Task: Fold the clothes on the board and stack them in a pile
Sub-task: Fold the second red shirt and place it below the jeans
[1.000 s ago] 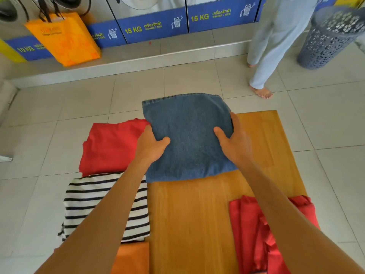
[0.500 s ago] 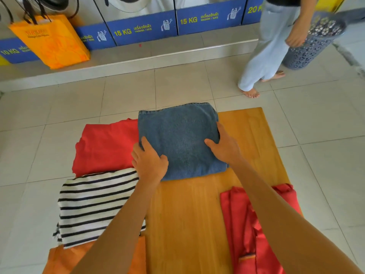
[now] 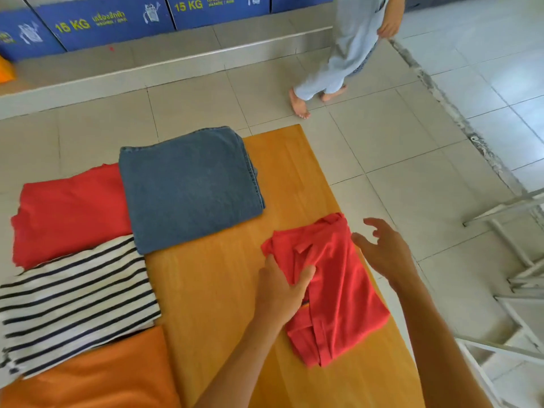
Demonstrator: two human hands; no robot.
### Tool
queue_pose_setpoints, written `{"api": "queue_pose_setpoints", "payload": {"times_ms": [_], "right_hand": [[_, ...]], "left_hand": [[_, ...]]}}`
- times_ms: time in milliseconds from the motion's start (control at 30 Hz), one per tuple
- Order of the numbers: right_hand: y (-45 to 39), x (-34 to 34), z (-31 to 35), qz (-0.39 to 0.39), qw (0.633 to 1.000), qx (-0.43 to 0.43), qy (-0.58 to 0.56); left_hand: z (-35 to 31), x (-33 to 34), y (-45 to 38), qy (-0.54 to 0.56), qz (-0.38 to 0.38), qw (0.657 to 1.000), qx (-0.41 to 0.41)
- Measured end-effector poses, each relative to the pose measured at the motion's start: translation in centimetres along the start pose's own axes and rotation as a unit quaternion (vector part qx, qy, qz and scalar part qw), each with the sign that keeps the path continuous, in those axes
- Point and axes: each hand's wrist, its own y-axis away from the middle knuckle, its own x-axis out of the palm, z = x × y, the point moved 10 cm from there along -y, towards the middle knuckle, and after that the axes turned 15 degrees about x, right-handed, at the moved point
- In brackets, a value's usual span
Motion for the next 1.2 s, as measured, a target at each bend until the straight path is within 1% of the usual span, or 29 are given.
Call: {"api": "queue_pose_setpoints", "payload": {"times_ms": [67,100,133,200,267,333,467,567,633,733,833,933,1000,1100,1133,1200], "right_hand": [[0.8,1.9,-3.6,0.037,0.998,0.051,-0.001],[1.3,3.0,-4.7,0.049,0.997,0.059,0.007],[1.7,3.8,-5.3,0.048,0.997,0.054,0.013],[2.5,4.6,-5.2,0.022,0.999,0.028,0.007],[3.1,5.3,-4.4,0.007,1.0,0.0,0.015],[3.6,6.2,-3.2,0.011,0.999,-0.02,0.032],[4.7,7.6,0.2,0.062,0.996,-0.063,0.002],[6.3,9.1,3.7,0.119,0.985,-0.129,0.0],[7.8,10.1,6.4,0.148,0.972,-0.184,0.013],[10.8,12.4,10.9,0.201,0.941,-0.268,0.045],[14.8,15.6,15.9,0.252,0.891,-0.361,0.108],[18.4,19.4,20.0,0.261,0.832,-0.433,0.227],[19.8,21.7,21.8,0.251,0.8,-0.458,0.295],[20.1,24.6,22.9,0.197,0.769,-0.48,0.372],[19.8,25.4,22.7,0.175,0.766,-0.481,0.39],[18.6,26.4,21.9,0.141,0.777,-0.466,0.399]], "left_hand": [[-0.4,1.0,0.5,-0.018,-0.009,1.0,0.012],[-0.5,1.3,0.7,-0.021,-0.013,1.0,0.018],[-0.5,1.5,0.8,-0.02,-0.014,0.999,0.027],[-0.2,1.9,1.2,-0.028,0.001,0.998,0.047],[0.2,2.0,1.4,-0.058,0.025,0.996,0.06],[0.7,1.7,1.3,-0.053,0.027,0.997,0.054],[1.1,0.2,1.4,-0.012,0.007,1.0,0.023],[1.9,-1.8,2.7,0.036,-0.027,0.999,0.002],[3.0,-3.5,4.5,0.098,-0.076,0.992,-0.016],[4.6,-6.3,7.9,0.193,-0.189,0.962,-0.046],[6.2,-8.3,10.6,0.244,-0.306,0.916,-0.086],[7.3,-8.6,11.4,0.319,-0.364,0.866,-0.126],[8.1,-8.3,10.9,0.375,-0.37,0.836,-0.156],[9.7,-7.6,9.6,0.417,-0.34,0.814,-0.218],[10.0,-7.4,9.2,0.43,-0.325,0.81,-0.232],[10.4,-7.4,8.6,0.45,-0.3,0.804,-0.249]]}}
